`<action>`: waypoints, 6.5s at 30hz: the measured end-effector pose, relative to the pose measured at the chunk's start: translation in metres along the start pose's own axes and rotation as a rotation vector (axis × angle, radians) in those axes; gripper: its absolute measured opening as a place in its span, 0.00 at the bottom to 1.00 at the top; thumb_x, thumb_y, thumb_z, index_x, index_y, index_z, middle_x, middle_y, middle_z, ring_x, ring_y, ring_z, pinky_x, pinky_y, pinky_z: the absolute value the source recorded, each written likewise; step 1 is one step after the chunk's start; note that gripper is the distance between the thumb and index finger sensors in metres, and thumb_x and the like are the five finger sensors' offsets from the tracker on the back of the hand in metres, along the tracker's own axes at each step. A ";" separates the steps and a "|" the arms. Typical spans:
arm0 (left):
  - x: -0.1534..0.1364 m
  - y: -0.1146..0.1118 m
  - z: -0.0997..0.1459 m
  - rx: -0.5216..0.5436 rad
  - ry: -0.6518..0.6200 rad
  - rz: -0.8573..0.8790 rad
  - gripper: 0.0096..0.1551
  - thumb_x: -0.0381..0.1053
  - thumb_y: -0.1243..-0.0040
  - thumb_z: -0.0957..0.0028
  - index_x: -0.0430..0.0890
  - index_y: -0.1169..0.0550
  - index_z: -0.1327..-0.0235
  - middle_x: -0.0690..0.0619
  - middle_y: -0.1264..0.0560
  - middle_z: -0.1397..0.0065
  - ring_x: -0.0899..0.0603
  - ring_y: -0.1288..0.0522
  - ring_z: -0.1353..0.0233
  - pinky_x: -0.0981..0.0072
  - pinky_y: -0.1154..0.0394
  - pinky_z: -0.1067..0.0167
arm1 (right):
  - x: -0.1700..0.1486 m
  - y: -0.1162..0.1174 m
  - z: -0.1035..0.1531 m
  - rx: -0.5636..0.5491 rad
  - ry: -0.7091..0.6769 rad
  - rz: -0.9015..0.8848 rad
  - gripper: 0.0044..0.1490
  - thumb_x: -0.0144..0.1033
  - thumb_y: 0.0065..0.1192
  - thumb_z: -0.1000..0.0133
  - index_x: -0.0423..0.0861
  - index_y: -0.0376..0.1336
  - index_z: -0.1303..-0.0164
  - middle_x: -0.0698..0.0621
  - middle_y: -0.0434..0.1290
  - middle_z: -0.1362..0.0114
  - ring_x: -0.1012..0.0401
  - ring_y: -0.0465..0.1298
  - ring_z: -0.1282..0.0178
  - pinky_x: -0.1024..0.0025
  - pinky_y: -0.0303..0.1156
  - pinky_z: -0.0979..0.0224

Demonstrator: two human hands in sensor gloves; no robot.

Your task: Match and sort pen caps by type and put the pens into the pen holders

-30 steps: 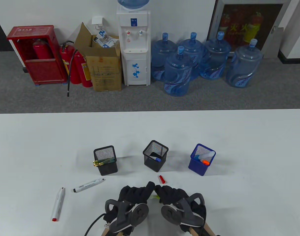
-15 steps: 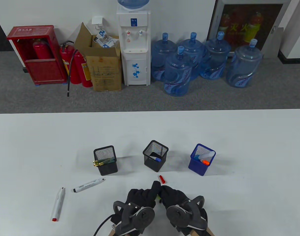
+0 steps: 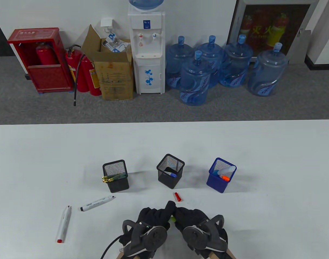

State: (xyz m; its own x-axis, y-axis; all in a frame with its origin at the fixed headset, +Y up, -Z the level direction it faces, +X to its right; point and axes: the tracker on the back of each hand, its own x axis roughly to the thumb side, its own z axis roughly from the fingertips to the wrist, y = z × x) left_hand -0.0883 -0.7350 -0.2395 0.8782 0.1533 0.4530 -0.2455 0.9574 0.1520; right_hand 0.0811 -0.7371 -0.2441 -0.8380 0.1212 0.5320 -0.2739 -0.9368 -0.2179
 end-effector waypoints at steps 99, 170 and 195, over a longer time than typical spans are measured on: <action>-0.135 0.033 -0.003 -0.339 0.426 -0.576 0.31 0.46 0.43 0.56 0.62 0.29 0.35 0.59 0.23 0.30 0.41 0.26 0.26 0.33 0.36 0.25 | -0.118 -0.027 0.048 0.055 0.202 0.424 0.31 0.53 0.60 0.55 0.55 0.73 0.44 0.61 0.84 0.46 0.66 0.87 0.49 0.52 0.79 0.29; -0.033 0.014 0.003 -0.056 0.143 -0.201 0.31 0.47 0.47 0.53 0.61 0.31 0.32 0.55 0.25 0.30 0.42 0.20 0.32 0.34 0.32 0.28 | -0.063 -0.029 0.004 -0.148 0.366 -0.560 0.33 0.49 0.66 0.57 0.49 0.69 0.43 0.55 0.84 0.48 0.71 0.88 0.67 0.76 0.89 0.61; -0.017 0.006 0.001 -0.029 0.101 -0.161 0.32 0.48 0.49 0.53 0.60 0.32 0.31 0.55 0.25 0.30 0.43 0.19 0.34 0.37 0.30 0.29 | -0.051 0.005 0.001 -0.042 0.457 -0.775 0.33 0.51 0.57 0.52 0.46 0.68 0.40 0.57 0.84 0.48 0.70 0.88 0.66 0.75 0.88 0.62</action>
State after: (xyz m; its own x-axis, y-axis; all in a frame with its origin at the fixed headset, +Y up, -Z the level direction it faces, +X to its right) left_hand -0.1046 -0.7318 -0.2455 0.9423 0.0200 0.3343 -0.0879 0.9780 0.1891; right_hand 0.1235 -0.7480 -0.2713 -0.5143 0.8412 0.1671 -0.8498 -0.5260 0.0325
